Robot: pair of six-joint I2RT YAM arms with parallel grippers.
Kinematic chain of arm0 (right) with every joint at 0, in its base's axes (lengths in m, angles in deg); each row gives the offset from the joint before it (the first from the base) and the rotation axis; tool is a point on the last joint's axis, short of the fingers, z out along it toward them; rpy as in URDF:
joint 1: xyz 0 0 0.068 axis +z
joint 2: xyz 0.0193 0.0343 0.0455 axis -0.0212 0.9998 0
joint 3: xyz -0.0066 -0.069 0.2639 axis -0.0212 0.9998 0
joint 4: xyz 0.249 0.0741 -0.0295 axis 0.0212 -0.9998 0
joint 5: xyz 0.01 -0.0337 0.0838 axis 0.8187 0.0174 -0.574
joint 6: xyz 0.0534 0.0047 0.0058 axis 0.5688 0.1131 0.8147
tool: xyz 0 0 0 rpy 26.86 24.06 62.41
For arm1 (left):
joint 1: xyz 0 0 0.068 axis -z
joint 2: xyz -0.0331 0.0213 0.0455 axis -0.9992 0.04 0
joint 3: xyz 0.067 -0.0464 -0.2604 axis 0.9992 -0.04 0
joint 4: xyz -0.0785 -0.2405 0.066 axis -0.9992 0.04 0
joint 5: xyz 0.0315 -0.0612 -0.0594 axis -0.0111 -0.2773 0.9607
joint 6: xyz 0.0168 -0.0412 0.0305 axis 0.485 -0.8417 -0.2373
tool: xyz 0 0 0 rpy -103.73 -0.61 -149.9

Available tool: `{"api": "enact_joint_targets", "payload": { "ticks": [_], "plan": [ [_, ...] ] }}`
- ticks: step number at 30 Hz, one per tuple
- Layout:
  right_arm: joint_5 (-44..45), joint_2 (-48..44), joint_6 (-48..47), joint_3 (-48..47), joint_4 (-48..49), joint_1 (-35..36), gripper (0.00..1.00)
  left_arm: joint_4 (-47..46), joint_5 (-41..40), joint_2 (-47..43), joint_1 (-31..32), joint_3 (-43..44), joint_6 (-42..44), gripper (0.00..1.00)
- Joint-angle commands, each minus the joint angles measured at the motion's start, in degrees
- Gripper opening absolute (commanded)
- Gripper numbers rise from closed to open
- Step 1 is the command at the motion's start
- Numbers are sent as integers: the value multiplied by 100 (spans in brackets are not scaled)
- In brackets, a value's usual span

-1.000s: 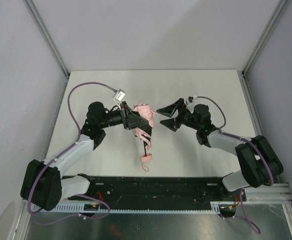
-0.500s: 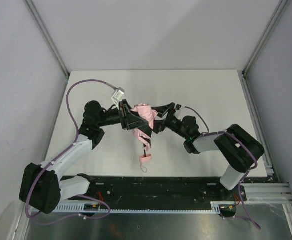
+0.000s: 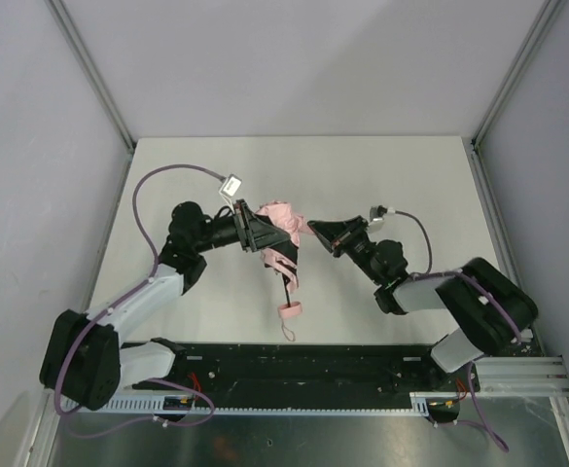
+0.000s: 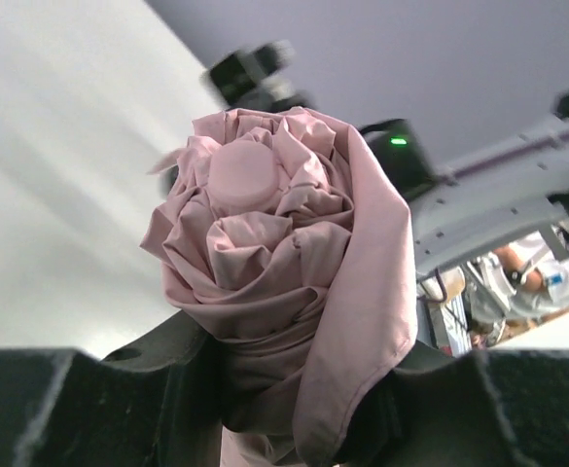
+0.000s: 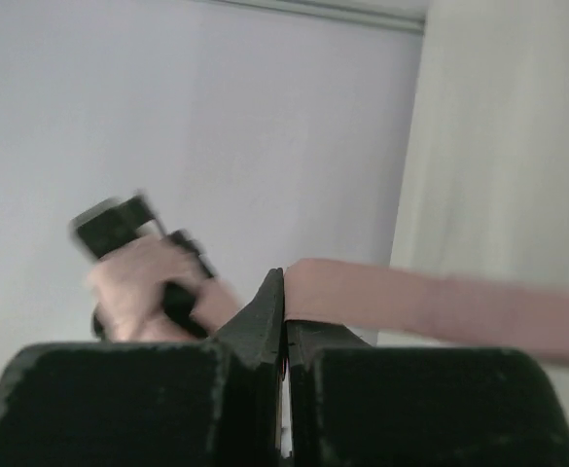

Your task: Put away the umbrella

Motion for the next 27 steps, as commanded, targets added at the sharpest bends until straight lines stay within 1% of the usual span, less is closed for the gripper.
{"api": "enact_joint_targets", "payload": {
  "ticks": [1, 4, 8, 14, 17, 21, 25, 27],
  "plan": [
    [452, -1024, -1935, -46, 671, 38, 0, -384, -653, 442, 70, -84, -447, 0],
    [586, -1699, -2862, -187, -220, 133, 0, -385, -763, 706, 149, -80, -461, 0],
    [559, -2229, -3725, -391, -951, 126, 0, -385, -705, 979, 292, -10, -390, 0],
    [-109, -2537, -4693, -777, -1752, 309, 0, -381, -746, 1277, 351, 41, -515, 0],
    [-396, -2531, -5059, -960, -2108, 476, 0, -333, -917, 1577, 360, 45, -868, 0],
    [-404, -2339, -5428, -1094, -2482, 831, 0, -302, -1177, 2098, 490, 63, -1255, 0],
    [-384, -1988, -5580, -1105, -2637, 1033, 0, -191, -1628, 2473, 644, 24, -1579, 0],
    [-365, -1772, -5589, -1102, -2608, 1092, 0, -23, -1939, 2575, 713, -1, -1574, 0]
  ]
}}
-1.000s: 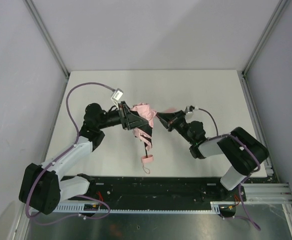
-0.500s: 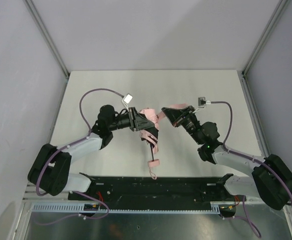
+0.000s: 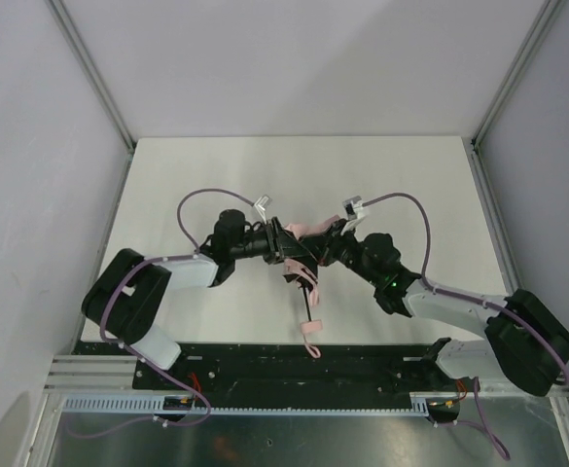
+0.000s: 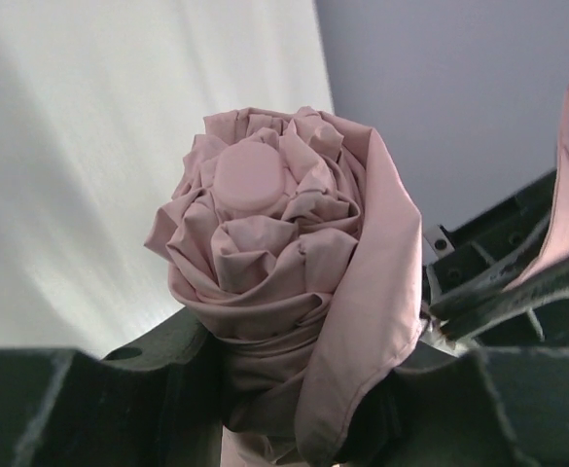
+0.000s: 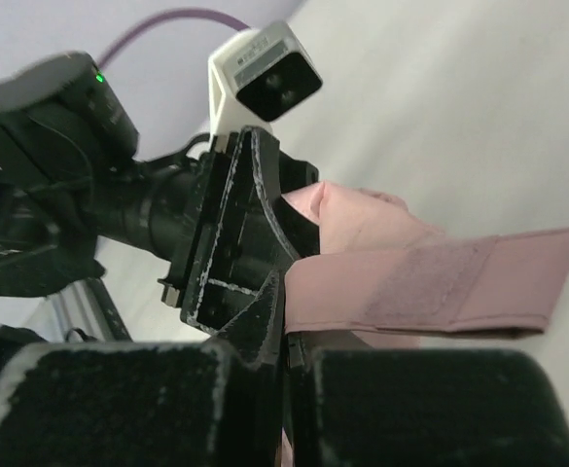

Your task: Put away the umbrella

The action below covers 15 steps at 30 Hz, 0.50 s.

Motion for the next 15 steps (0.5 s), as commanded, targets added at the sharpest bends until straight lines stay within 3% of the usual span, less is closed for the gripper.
{"api": "enact_joint_targets", "payload": {
  "ticks": [1, 9, 15],
  "plan": [
    [-268, 262, -157, -440, 701, 310, 0, 532, -1221, 309, 100, 14, -274, 0],
    [-349, 1056, 10, -439, 1181, 544, 0, 1104, -2666, 430, 214, -206, -327, 0],
    [-421, 1357, 246, -439, 1197, 550, 0, 1269, -3289, 373, 256, -352, -414, 0]
  ]
}}
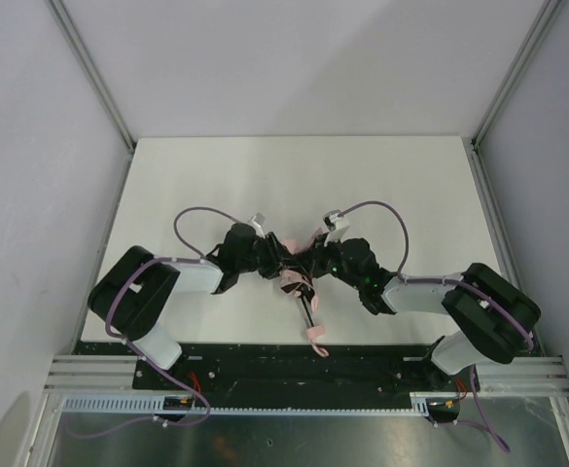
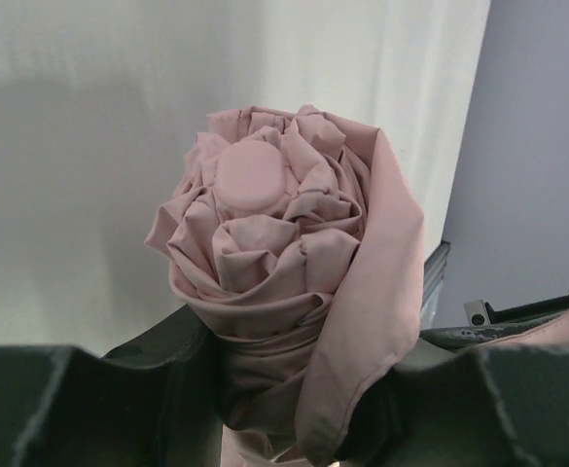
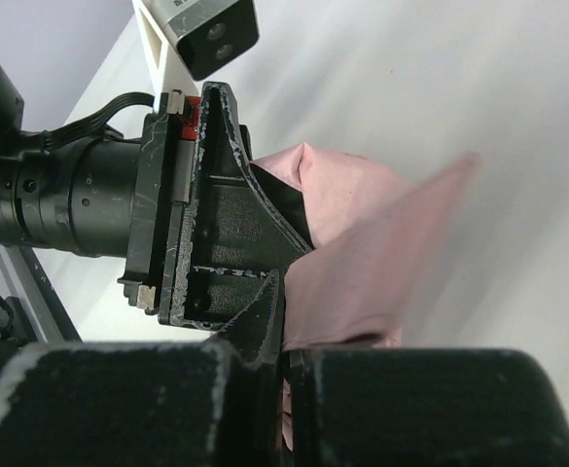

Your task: Put away the umbrella

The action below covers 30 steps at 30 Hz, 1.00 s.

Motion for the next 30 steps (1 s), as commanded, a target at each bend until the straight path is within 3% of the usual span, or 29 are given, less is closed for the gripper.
{"api": "enact_joint_targets", "payload": {
  "ticks": [1, 9, 16, 25, 30],
  "plan": [
    [-671, -48, 425, -422, 1091, 270, 0, 213, -1528, 47, -64, -125, -154, 0],
    [-962, 229, 1005, -422, 1113, 301, 0, 776, -2238, 120, 38, -216, -607, 0],
    [-1502, 247, 625, -422, 1228, 328, 0, 2297, -2852, 35, 173, 193, -983, 0],
    [-2968, 778, 590, -413, 2090, 335, 0, 2583, -2462, 89, 218, 280, -1491, 0],
    [-3132, 671, 702, -277, 2304, 385, 0, 2581, -2399, 108, 216, 317, -1403, 0]
  ]
}}
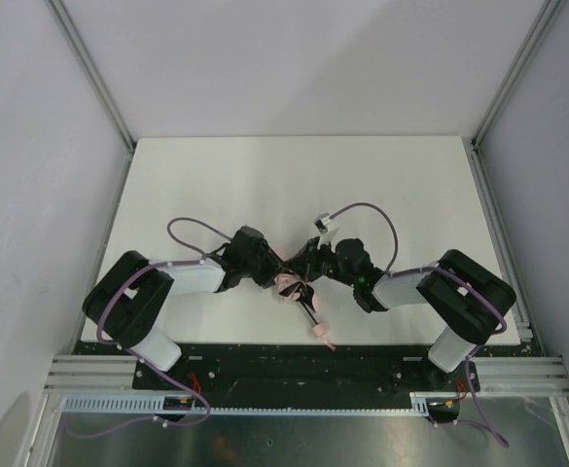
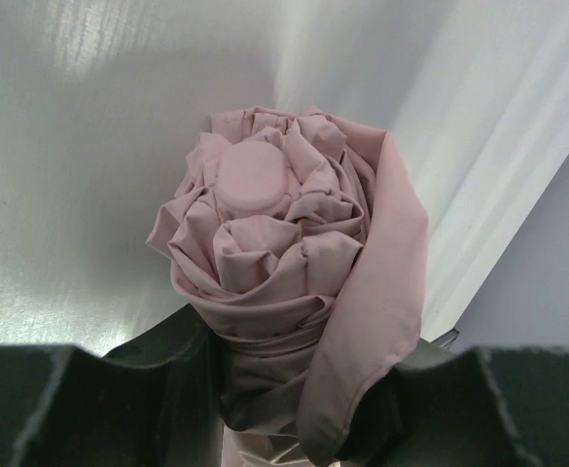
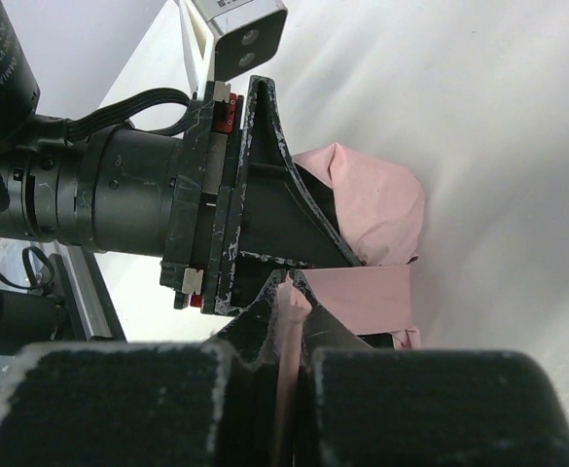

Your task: Put away the umbrella

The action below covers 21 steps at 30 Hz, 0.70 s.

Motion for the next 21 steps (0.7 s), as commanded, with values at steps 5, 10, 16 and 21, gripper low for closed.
{"api": "enact_joint_targets", "payload": {
  "ticks": [5, 10, 16, 21],
  "plan": [
    [-2319, -642, 386, 18, 1080, 443, 0, 257, -882, 263, -80, -7, 62, 0],
    [-2383, -1237, 330, 271, 700, 265, 0, -567, -687, 95, -80, -248, 224, 0],
    [-2635, -1501, 389, 277, 587, 290, 0, -896, -725, -118, -88, -226, 386, 0],
    [-2601, -1383, 156, 149, 269, 541, 0, -1185, -552, -18, -86, -134, 367, 0]
  ]
}}
